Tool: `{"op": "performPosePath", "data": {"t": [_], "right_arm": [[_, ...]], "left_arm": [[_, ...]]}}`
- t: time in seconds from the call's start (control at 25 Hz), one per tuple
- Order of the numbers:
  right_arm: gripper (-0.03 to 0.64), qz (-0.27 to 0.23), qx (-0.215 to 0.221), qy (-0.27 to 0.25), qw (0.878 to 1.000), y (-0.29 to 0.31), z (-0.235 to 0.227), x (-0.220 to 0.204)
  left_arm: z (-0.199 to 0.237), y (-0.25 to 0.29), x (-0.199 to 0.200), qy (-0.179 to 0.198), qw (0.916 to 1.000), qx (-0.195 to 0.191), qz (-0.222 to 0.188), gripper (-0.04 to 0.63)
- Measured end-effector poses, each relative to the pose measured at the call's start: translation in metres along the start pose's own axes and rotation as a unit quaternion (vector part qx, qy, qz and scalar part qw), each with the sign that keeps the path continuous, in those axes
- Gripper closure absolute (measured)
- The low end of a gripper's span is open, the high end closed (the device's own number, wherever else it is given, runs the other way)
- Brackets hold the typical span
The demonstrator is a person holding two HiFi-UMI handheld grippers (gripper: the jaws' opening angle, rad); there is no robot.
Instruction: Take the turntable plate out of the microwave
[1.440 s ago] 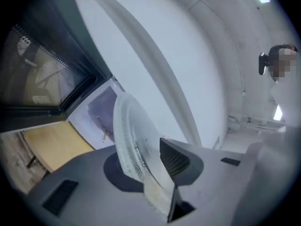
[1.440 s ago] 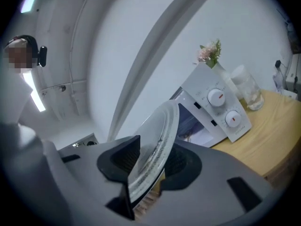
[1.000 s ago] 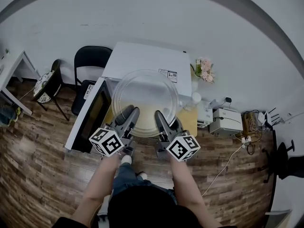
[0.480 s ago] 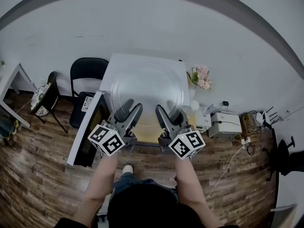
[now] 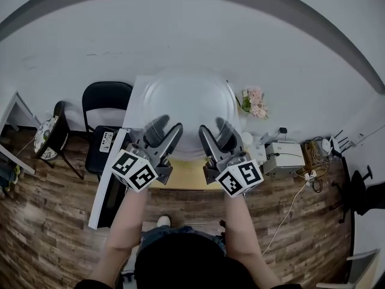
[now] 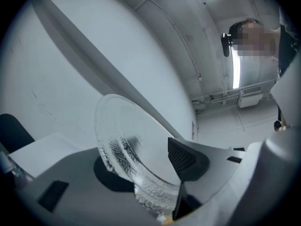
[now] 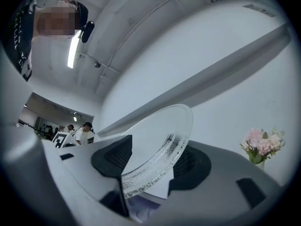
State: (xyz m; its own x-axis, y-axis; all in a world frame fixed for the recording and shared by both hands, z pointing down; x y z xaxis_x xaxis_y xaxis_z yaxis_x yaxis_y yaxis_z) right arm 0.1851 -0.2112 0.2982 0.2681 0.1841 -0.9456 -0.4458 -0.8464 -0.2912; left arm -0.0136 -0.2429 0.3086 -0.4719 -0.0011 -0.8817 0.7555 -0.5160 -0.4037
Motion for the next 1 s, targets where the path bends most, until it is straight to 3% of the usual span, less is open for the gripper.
{"op": "performPosePath", "data": {"t": [0.4, 1.0], "right_arm": [[0.368, -0.05, 0.0, -0.021, 0.999, 0.009, -0.004, 0.005], [0.365, -0.053, 0.039, -0.036, 0.997, 0.033, -0.025, 0.034]], "left_arm": [[0.006, 0.014, 0.014, 0.063, 0.9976, -0.027, -0.006, 0.376], [0.005, 0.041, 0.031, 0.09, 0.9952, -0.006, -0.038, 0.371]]}}
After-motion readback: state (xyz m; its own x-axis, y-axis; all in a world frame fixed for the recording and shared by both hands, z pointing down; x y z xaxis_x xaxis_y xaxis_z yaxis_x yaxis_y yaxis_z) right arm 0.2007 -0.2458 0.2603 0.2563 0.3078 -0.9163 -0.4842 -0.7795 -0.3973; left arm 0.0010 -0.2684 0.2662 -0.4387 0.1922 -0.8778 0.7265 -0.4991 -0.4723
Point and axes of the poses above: the fingertips, and each gripper's own axes: y forward along the fingers, z to its left, x out of its top, the point moved 8 cm from there along -y, backward along the fingers, and after that the axes turned 5 degrees about -x, right-handed, at the moved point
